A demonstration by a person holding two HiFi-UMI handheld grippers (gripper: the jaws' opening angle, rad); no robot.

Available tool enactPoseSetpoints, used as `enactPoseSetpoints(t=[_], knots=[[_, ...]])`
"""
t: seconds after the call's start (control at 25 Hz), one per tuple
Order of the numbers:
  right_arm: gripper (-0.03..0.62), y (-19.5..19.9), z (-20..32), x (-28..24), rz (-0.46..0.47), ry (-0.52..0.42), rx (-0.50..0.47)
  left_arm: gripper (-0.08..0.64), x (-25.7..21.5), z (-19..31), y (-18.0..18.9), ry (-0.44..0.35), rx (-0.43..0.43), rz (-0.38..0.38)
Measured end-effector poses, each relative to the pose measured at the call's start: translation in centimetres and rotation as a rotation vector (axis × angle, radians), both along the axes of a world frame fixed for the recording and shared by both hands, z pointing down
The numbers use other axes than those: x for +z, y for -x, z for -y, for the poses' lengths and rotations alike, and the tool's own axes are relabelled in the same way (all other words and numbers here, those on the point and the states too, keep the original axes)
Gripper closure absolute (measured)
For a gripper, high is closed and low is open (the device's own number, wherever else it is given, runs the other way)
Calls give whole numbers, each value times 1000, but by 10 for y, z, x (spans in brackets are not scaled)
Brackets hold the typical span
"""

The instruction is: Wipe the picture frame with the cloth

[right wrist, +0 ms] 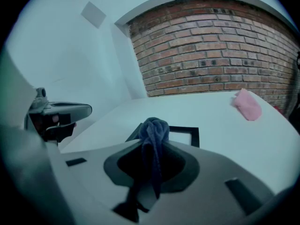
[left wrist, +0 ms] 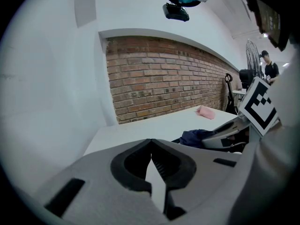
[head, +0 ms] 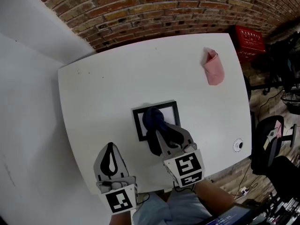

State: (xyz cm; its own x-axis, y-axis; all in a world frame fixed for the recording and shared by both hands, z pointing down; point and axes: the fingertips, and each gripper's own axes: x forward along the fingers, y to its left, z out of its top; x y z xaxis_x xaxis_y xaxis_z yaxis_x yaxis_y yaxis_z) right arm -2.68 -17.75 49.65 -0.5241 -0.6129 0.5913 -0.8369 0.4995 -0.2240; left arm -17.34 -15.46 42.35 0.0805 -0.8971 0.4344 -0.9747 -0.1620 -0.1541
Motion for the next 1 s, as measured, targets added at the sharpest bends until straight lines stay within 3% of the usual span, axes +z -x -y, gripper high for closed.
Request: enactPoseSetpoints(t=[1.0], knots=[[515,-44,5,-1,6,14,66,551,-4,17,-47,-7,76,13]])
